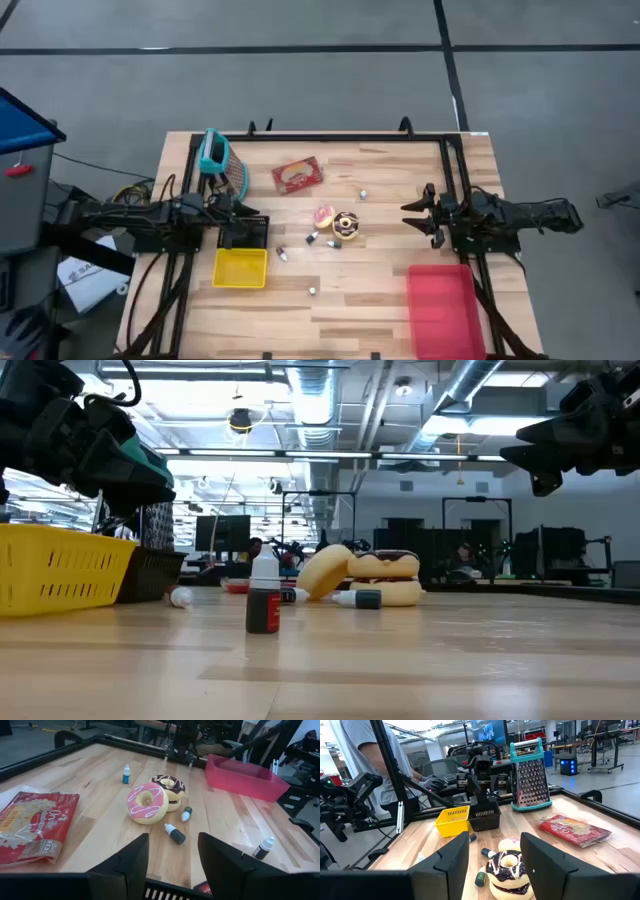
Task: Pick & Place Food Item
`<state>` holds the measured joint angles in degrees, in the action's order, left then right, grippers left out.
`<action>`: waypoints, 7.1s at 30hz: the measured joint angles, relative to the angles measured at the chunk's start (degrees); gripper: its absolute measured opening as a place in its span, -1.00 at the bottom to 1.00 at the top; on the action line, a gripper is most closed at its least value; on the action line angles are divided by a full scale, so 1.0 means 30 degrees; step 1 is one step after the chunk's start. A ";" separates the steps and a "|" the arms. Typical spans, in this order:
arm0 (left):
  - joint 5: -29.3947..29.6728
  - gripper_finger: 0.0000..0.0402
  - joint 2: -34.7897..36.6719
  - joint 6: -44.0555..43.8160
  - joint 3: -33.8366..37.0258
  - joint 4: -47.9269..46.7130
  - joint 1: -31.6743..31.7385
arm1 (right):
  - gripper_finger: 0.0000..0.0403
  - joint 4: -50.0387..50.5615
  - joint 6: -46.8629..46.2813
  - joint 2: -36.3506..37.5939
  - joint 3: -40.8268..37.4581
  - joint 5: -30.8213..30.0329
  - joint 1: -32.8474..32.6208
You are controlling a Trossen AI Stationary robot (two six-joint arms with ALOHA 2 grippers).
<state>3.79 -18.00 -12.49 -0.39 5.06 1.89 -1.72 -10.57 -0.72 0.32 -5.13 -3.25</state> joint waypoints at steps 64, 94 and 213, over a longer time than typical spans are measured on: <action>0.0117 -0.17 -0.0291 -1.1812 -0.0006 0.6441 0.0005 | -0.15 -0.0007 0.0006 0.0004 0.0000 -0.0001 0.0000; 0.6912 -0.17 -0.6861 -1.3736 -0.2720 1.2524 -0.0712 | -0.15 -0.6084 -1.4478 0.0004 0.0532 -0.4160 0.0254; 0.6019 -0.92 -2.9798 0.3882 -2.0814 -1.3347 0.4844 | -0.15 -1.4669 -0.7628 -0.0004 0.0663 -0.9985 -0.6645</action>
<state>21.85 -107.39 -0.85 -62.83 -34.98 16.43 -45.72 -33.45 -0.73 2.31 -35.08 -23.18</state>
